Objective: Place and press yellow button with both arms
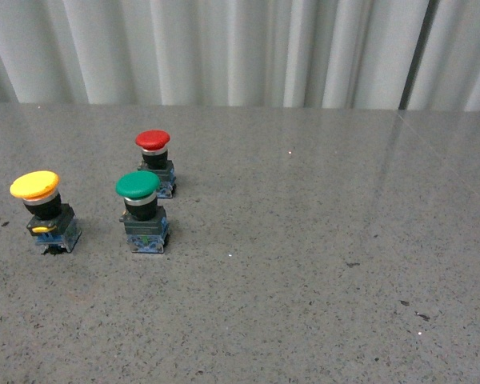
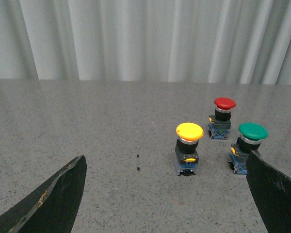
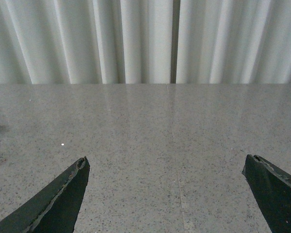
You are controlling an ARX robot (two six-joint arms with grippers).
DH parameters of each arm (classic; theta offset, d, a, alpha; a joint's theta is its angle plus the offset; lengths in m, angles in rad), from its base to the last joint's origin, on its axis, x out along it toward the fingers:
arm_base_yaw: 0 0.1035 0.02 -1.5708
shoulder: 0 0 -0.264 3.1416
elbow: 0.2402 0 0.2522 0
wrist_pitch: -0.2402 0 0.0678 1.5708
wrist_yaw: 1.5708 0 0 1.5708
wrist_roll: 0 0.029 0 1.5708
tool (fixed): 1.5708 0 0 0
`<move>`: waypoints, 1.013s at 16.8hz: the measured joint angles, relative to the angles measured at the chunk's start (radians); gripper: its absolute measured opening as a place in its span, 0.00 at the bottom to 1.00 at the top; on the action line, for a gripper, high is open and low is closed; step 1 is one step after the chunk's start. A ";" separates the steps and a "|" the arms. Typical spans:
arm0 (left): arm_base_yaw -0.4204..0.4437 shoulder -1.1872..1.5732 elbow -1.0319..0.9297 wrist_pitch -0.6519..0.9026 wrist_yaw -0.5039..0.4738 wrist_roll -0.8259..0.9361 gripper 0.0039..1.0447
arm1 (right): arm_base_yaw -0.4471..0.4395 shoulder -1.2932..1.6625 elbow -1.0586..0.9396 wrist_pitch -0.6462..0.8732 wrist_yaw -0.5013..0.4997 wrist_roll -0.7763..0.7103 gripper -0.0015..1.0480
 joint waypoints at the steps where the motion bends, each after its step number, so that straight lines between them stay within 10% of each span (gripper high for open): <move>1: 0.000 0.000 0.000 0.000 0.000 0.000 0.94 | 0.000 0.000 0.000 0.000 0.000 0.000 0.94; 14: 0.000 0.000 0.000 0.000 0.000 0.000 0.94 | 0.000 0.000 0.000 0.000 0.000 0.000 0.94; 17: -0.050 0.129 0.092 -0.202 -0.199 -0.028 0.94 | 0.000 0.000 0.000 0.000 0.001 0.000 0.94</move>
